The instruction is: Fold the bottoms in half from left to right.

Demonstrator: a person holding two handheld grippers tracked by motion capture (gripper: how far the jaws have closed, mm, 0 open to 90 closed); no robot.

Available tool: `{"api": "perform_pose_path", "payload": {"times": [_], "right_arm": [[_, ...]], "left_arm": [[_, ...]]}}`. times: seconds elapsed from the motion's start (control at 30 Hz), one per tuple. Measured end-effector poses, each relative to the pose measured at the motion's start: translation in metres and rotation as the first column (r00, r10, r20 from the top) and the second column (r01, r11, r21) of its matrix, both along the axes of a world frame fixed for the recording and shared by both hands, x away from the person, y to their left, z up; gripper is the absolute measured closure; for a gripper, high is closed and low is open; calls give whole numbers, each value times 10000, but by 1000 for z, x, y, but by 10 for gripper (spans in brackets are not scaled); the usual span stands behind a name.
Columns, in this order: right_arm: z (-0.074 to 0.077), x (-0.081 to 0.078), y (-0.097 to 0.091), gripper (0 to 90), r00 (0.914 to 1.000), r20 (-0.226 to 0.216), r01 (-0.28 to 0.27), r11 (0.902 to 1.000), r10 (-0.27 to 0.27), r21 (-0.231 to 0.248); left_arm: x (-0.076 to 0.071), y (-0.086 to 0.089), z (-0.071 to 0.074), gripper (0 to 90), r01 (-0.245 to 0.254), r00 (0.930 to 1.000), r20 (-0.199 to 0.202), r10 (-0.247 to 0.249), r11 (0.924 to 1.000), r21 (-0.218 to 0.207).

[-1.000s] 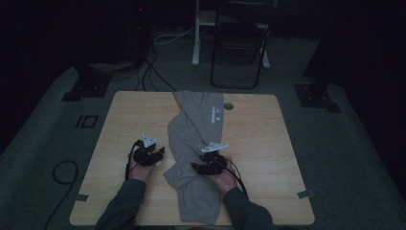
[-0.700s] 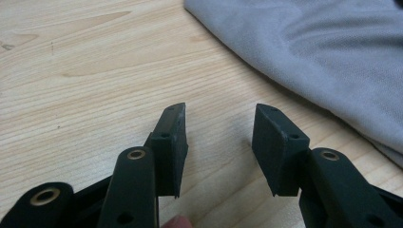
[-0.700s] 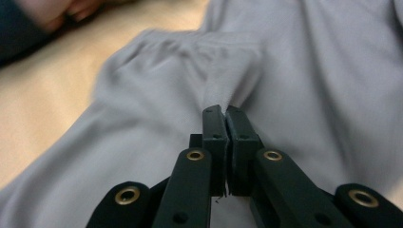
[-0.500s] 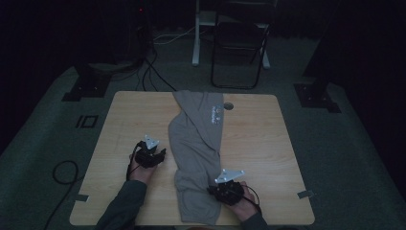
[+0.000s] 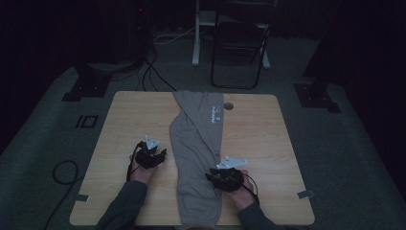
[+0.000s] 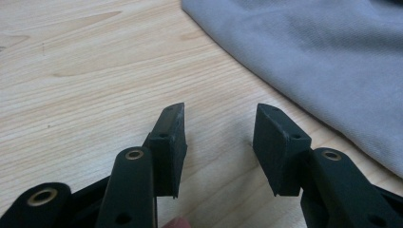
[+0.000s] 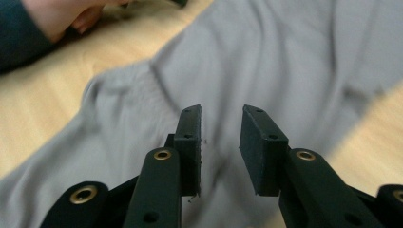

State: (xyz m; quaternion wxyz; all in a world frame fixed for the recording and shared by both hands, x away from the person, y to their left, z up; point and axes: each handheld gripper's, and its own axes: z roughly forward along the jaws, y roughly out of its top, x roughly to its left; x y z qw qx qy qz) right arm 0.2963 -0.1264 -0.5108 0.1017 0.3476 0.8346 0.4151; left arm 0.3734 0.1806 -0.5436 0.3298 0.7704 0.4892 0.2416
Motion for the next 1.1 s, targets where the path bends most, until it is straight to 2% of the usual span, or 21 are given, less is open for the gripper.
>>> {"api": "perform_pose_path", "payload": {"times": [0.03,0.13,0.2,0.23,0.27,0.3,0.33,0.43,0.47,0.53,0.6,0.67,0.7,0.73,0.77,0.8,0.87,0.93,1.0,1.07,1.1], "right_arm": [[0,0,0,696,10000,0,0,10000,0,0],[-7,15,19,704,9999,-14,-109,9992,108,-384],[-18,23,34,699,9997,-162,-181,9961,167,-862],[-18,23,34,699,9997,-162,-181,9961,167,-862],[-24,24,38,689,9993,-312,-253,9927,217,-1183],[-24,24,38,689,9993,-312,-253,9927,217,-1183],[-26,18,40,654,9991,-154,-405,9903,388,-1326],[-24,10,40,626,9976,-177,-694,9858,674,-1530],[-23,-2,40,617,9954,-107,-956,9794,952,-1777],[-23,-7,39,618,9938,-110,-1106,9777,1104,-1785],[-23,-26,35,606,9840,-367,-1783,9687,1746,-1729],[-23,-30,34,604,9817,-312,-1903,9658,1877,-1759],[-22,-38,32,604,9755,-520,-2197,9615,2139,-1650],[-20,-44,26,606,9656,-782,-2563,9581,2479,-1281],[-20,-44,26,606,9656,-782,-2563,9581,2479,-1281],[-17,-49,19,598,9531,-958,-2945,9527,2871,-747],[-15,-50,16,591,9496,-977,-3045,9506,2980,-603],[-9,-49,8,588,9539,-643,-2954,9549,2931,-311],[-3,-41,1,586,9739,-352,-2244,9745,2244,42],[-4,-22,1,577,9915,-189,-1290,9916,1289,-27],[-4,-22,1,577,9915,-189,-1290,9916,1289,-27]], "left_arm": [[0,0,0,547,0,10000,0,0,10000,0],[-2,-3,0,545,180,9998,10,-181,9998,55],[-4,-8,0,546,524,9986,82,-525,9986,88],[-6,-11,0,546,658,9978,79,-659,9977,139],[-9,-18,0,545,1038,9944,159,-1041,9944,192],[-9,-18,0,545,1038,9944,159,-1041,9944,192],[-11,-23,-1,546,1195,9926,189,-1200,9925,257],[-12,-29,0,545,1350,9906,198,-1357,9904,303],[-12,-30,0,545,1346,9907,149,-1350,9905,269],[-12,-30,0,545,1333,9909,144,-1337,9908,240],[-12,-29,0,544,1322,9911,134,-1325,9910,206],[-12,-30,0,544,1314,9912,134,-1317,9911,217],[-12,-30,0,544,1310,9913,130,-1313,9912,208],[-11,-29,0,544,1287,9916,85,-1288,9916,113],[-11,-29,0,544,1287,9916,85,-1288,9916,113],[-11,-29,0,544,1281,9917,70,-1282,9917,93],[-12,-30,0,544,1297,9915,107,-1297,9915,31],[-13,-33,0,544,1375,9905,106,-1373,9904,-163],[-18,-41,1,544,1573,9875,94,-1572,9874,-172],[-25,-51,4,538,2051,9786,178,-2050,9787,-48],[-27,-55,5,538,2235,9746,170,-2235,9747,12]]}}
